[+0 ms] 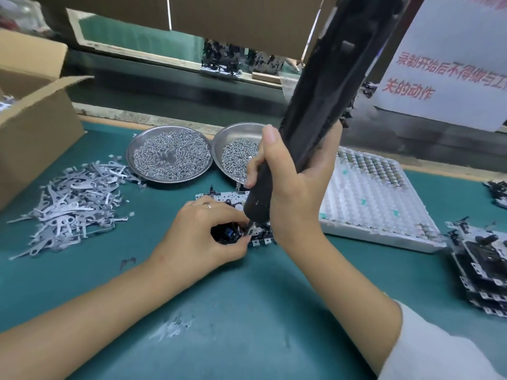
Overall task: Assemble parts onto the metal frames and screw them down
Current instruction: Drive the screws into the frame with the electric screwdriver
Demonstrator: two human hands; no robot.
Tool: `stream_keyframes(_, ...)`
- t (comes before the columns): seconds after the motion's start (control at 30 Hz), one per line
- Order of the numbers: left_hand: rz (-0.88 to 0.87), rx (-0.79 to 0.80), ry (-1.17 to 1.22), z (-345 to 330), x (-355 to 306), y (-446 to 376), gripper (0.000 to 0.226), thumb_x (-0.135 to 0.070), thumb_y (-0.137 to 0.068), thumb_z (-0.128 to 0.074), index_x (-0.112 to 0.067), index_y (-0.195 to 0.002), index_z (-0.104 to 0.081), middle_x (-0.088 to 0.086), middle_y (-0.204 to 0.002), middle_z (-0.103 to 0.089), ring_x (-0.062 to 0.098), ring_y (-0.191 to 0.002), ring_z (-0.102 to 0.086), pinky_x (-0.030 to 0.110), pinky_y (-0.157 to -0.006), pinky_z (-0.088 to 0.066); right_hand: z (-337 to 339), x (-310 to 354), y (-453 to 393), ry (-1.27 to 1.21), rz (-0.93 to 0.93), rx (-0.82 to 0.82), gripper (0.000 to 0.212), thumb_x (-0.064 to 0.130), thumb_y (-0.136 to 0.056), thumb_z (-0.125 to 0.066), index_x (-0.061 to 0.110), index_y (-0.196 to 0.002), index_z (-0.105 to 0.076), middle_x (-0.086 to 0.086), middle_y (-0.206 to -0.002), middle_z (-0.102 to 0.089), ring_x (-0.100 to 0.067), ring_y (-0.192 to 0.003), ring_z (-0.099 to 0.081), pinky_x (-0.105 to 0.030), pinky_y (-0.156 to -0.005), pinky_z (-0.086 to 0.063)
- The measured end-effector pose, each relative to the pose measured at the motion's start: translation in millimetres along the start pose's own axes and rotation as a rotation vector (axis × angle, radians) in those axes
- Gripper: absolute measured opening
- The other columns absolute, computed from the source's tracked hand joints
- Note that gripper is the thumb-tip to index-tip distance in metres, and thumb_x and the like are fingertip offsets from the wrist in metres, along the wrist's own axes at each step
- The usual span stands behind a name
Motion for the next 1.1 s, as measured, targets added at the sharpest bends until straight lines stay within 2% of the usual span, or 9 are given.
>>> stream_keyframes(0.23, 0.007, 0.010, 0.006, 0.0, 1.3, -0.5, 0.019, -0.025, -0.062, -0.071, -0.018, -0.078, -0.075, -0.031, -0.071, -0.055, 0.013, -0.077, -0.054, 0.021, -0.077, -0.042, -5.9, 3.7, 1.2, -0.036, 0.026, 0.022, 0.032, -0.012, -0.090, -0.044, 0.005, -0.111, -0.026, -0.020, -0.049, -0.034, -0.033, -0.041, -0.035, -0.027, -0.045, -0.037)
stream_keyframes(0.4, 0.014, 0.010, 0.013, 0.0, 1.6, -0.4, 0.020, -0.025, -0.062, -0.071, -0.018, -0.080, -0.076, -0.030, -0.075, -0.057, 0.015, -0.080, -0.057, 0.031, -0.080, -0.044, -5.3, 2.1, 1.7, -0.027, 0.023, 0.022, 0.033, -0.012, -0.091, -0.044, 0.003, -0.113, -0.026, -0.015, -0.049, -0.035, -0.032, -0.041, -0.035, -0.027, -0.045, -0.037)
stream_keyframes(0.57, 0.020, 0.013, 0.020, 0.0, 1.5, -0.1, 0.021, -0.025, -0.062, -0.071, -0.018, -0.080, -0.076, -0.028, -0.075, -0.058, 0.013, -0.081, -0.056, 0.032, -0.082, -0.045, -3.7, 1.0, 2.6, -0.020, 0.010, 0.005, 0.029, -0.009, -0.090, -0.047, 0.006, -0.107, -0.029, -0.008, -0.049, -0.039, -0.032, -0.040, -0.036, -0.027, -0.043, -0.038)
stream_keyframes(0.67, 0.017, 0.012, 0.015, 0.3, 0.1, -0.3, 0.021, -0.025, -0.062, -0.070, -0.017, -0.081, -0.076, -0.027, -0.075, -0.058, 0.014, -0.080, -0.057, 0.033, -0.082, -0.045, -4.2, 1.8, 3.2, -0.030, 0.022, 0.001, 0.033, -0.011, -0.090, -0.046, 0.003, -0.114, -0.027, -0.014, -0.049, -0.035, -0.032, -0.040, -0.036, -0.026, -0.045, -0.039)
stream_keyframes(0.77, 0.021, 0.016, 0.018, 0.5, -0.2, -0.3, 0.021, -0.025, -0.062, -0.070, -0.016, -0.081, -0.076, -0.027, -0.075, -0.057, 0.015, -0.081, -0.056, 0.034, -0.082, -0.045, -3.6, 0.5, 3.4, -0.024, 0.016, -0.014, 0.034, -0.009, -0.090, -0.047, 0.002, -0.115, -0.027, -0.008, -0.050, -0.039, -0.032, -0.040, -0.036, -0.026, -0.044, -0.039)
stream_keyframes(1.0, 0.020, 0.016, 0.011, 1.0, -0.8, -0.4, 0.021, -0.023, -0.062, -0.070, -0.016, -0.080, -0.076, -0.023, -0.074, -0.058, 0.017, -0.080, -0.058, 0.032, -0.080, -0.045, -1.2, -1.5, 3.4, -0.010, 0.009, -0.031, 0.034, -0.005, -0.089, -0.050, 0.005, -0.114, -0.029, -0.001, -0.050, -0.043, -0.033, -0.039, -0.037, -0.027, -0.044, -0.039)
stream_keyframes(1.1, 0.017, 0.018, 0.001, 0.9, -0.1, -0.5, 0.020, -0.024, -0.062, -0.071, -0.017, -0.080, -0.076, -0.024, -0.074, -0.059, 0.017, -0.080, -0.059, 0.028, -0.080, -0.044, -1.5, -1.4, 3.4, -0.003, 0.009, -0.025, 0.034, -0.006, -0.090, -0.049, 0.005, -0.114, -0.028, -0.005, -0.050, -0.041, -0.033, -0.040, -0.037, -0.028, -0.044, -0.039)
Point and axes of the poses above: each hand's wrist, its own y-axis away from the middle knuckle, its own z-axis out of the back of the hand, x = y × z, the point moved 4 cm from there along -y, towards the middle knuckle
